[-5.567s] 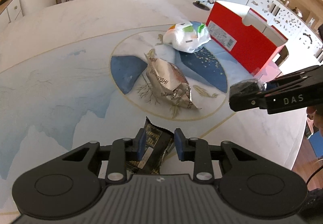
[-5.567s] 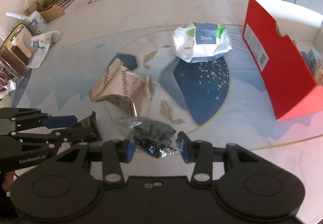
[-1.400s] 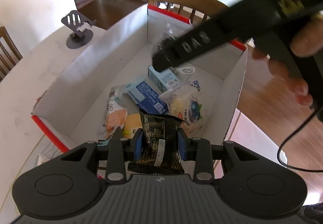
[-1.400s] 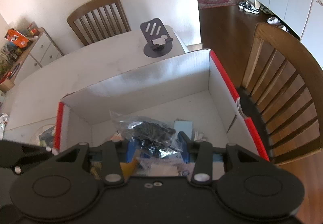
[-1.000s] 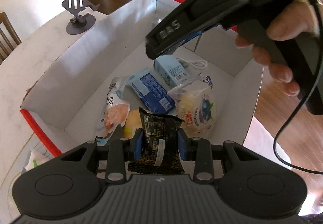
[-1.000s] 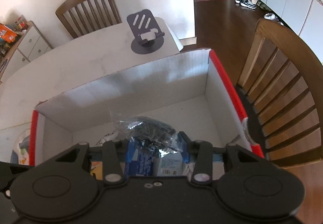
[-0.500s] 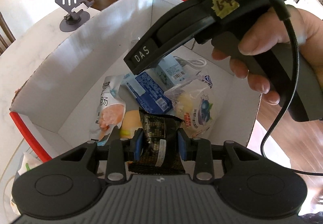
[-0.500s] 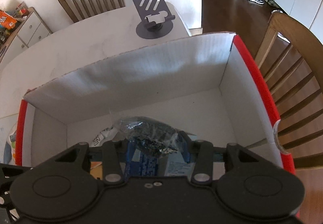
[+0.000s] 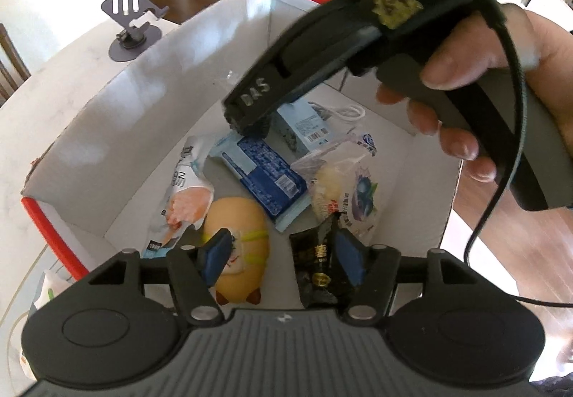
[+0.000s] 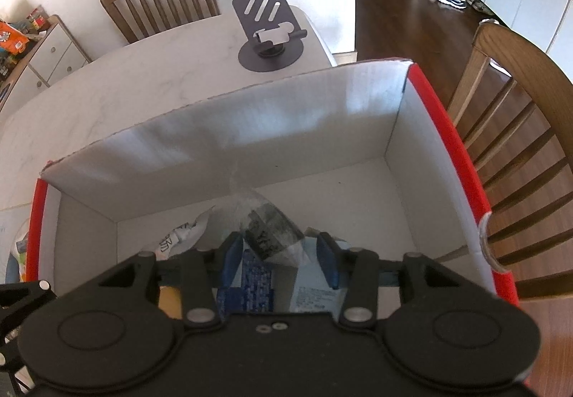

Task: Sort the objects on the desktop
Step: 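Open left tool to drop the chocolate bar while right tool releases the bag, then withdraw both tools from the shoebox back over the table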

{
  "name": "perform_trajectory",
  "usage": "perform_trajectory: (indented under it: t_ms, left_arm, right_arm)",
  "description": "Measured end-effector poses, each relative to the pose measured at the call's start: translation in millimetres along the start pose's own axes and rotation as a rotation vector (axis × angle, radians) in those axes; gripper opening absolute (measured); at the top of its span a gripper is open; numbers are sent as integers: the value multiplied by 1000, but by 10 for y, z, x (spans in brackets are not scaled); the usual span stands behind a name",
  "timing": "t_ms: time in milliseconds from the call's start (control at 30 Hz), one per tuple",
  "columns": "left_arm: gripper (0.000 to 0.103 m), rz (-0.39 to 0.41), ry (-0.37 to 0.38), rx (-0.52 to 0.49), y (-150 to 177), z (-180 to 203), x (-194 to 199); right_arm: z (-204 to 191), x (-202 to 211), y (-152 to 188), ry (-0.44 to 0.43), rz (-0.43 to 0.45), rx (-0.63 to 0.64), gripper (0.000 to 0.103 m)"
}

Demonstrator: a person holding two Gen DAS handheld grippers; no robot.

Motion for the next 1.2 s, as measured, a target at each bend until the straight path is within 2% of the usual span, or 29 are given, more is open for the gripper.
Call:
perform_trajectory:
  t_ms: [500,633,1200]
  left_arm:
    - [63,80,15,99,-12,-154,411]
    - [63,102,16,118,25,-177,537]
    - [63,170,44,152,225,-229,932]
  right_arm:
    - [-124,412,129,-19,32,27,48]
    - [-195,546,203,-32,44,46,59]
    - [-527,1017,499,-87,93,82,73]
Point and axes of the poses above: each gripper's, at about its wrist camera, not at the fingertips, and x roughly against the way its jaws point, z to its right, y to its underside, the point moved 8 cm from there along -x, roughly the way its jaws point, and after that the axes turned 13 degrees about -y, right-handed, at the moved point
